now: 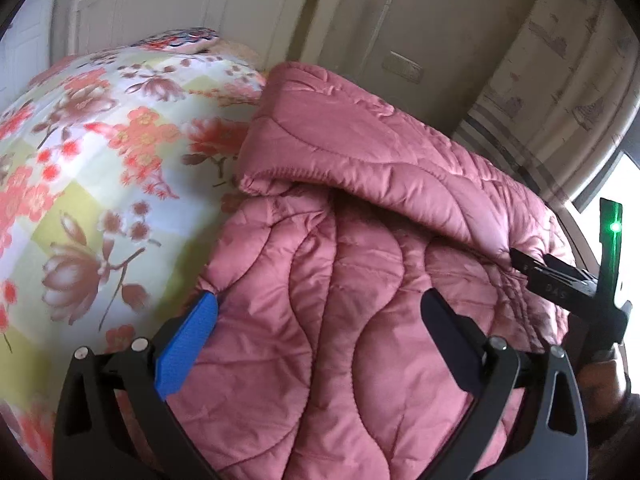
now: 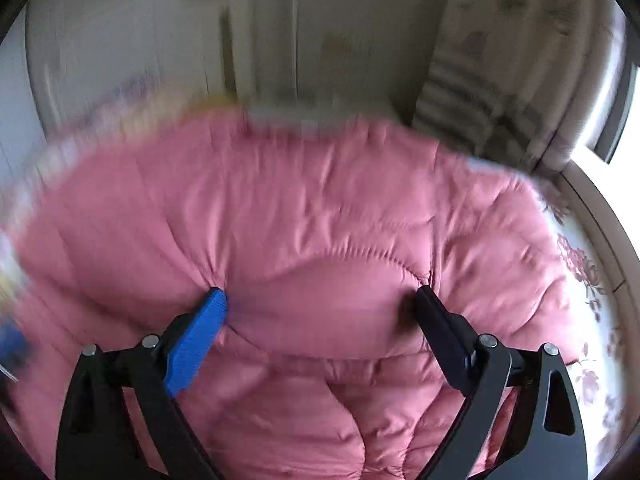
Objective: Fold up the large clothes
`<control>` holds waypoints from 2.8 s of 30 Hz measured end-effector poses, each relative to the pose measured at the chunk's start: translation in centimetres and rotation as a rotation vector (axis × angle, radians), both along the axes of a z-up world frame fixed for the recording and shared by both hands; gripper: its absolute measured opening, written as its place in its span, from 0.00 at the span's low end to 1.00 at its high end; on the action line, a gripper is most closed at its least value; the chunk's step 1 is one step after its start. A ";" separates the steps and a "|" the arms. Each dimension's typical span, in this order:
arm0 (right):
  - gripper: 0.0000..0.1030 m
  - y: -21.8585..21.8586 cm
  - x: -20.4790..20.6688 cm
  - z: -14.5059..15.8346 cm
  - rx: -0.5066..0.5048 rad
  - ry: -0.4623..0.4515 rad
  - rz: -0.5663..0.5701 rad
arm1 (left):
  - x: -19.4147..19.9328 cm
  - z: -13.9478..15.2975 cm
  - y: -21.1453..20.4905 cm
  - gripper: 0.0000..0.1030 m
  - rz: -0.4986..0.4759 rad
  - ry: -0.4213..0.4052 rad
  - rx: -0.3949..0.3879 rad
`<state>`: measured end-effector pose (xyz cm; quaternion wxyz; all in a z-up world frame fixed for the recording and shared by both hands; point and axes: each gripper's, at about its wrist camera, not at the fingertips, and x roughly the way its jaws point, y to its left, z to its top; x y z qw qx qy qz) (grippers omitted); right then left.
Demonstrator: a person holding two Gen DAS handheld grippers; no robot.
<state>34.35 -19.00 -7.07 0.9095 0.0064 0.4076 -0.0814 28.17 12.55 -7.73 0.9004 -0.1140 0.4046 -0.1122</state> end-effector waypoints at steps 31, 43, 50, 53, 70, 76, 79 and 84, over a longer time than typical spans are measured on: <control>0.95 -2.3 -1.5 -1.1 0.132 -0.035 -0.018 | 21.6 5.4 -1.0 0.98 0.000 0.106 -0.125; 0.96 -3.1 -1.6 -1.1 0.163 -0.039 -0.004 | 25.5 3.0 -1.0 0.98 0.128 0.155 0.007; 0.96 -3.1 -1.6 -1.1 0.157 -0.038 -0.002 | 21.6 4.8 -5.3 0.97 0.116 -0.022 0.176; 0.96 -3.1 -1.6 -1.1 0.159 -0.038 -0.001 | 17.5 6.5 -7.2 0.98 0.043 -0.141 0.137; 0.96 -3.6 -1.6 -1.4 0.185 -0.039 0.000 | 8.3 3.5 -8.8 0.98 -0.141 -0.064 0.331; 0.96 -3.8 -1.6 -1.5 0.193 -0.039 0.001 | 4.6 2.2 -7.9 0.98 -0.141 -0.077 0.418; 0.96 -3.9 -1.6 -1.5 0.200 -0.039 0.000 | 0.5 3.5 -7.3 0.98 -0.137 -0.119 0.376; 0.96 -4.2 -1.8 -1.4 0.214 -0.047 -0.002 | -1.1 -0.1 -6.6 0.98 -0.141 -0.015 0.407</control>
